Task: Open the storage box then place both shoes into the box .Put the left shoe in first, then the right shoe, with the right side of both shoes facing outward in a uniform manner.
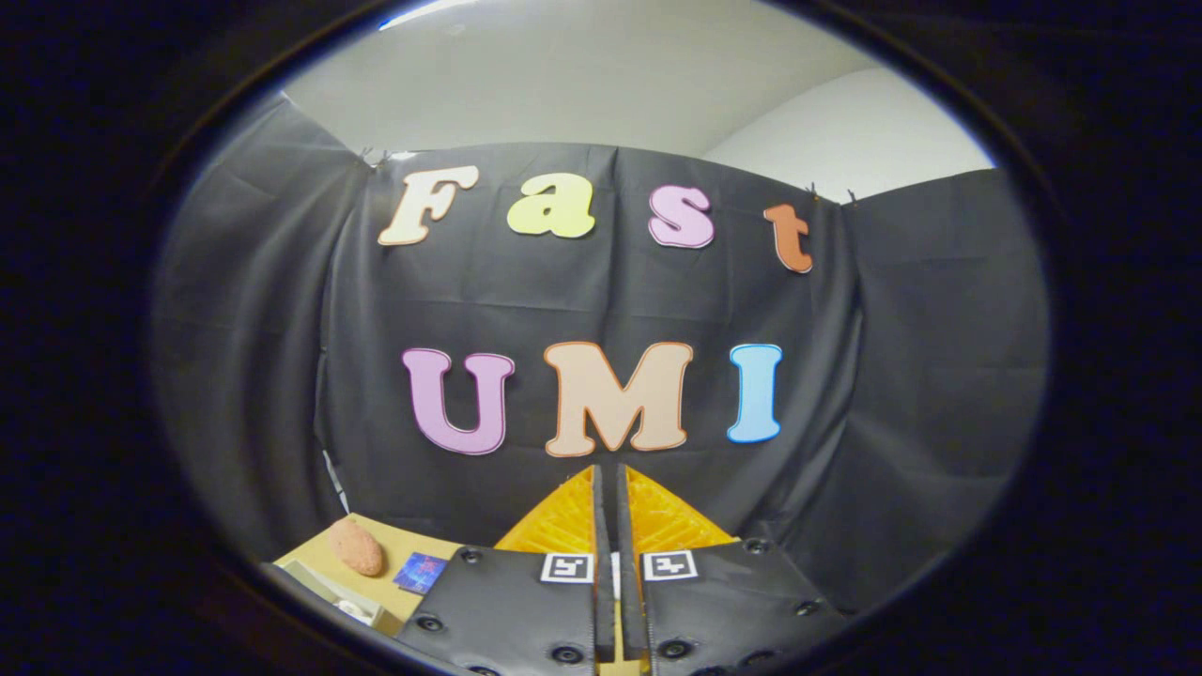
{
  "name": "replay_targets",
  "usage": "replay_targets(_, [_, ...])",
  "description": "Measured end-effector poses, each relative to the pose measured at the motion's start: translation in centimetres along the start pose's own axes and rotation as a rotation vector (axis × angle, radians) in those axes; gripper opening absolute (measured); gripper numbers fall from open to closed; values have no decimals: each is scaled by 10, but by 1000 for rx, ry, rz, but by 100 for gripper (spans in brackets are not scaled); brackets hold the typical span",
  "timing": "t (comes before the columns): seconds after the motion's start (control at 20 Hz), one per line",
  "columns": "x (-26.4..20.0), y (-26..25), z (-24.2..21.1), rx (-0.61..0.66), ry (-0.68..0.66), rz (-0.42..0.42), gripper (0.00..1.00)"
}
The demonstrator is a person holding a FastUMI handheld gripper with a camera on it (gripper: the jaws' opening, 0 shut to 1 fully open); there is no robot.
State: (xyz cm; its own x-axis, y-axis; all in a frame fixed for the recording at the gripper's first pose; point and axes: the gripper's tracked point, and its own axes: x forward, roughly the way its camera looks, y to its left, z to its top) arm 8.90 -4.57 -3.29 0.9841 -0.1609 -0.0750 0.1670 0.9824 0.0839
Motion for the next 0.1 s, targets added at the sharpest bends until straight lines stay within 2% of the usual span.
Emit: replay_targets(0.1, [0, -5, -1, 3, 1, -2, 5])
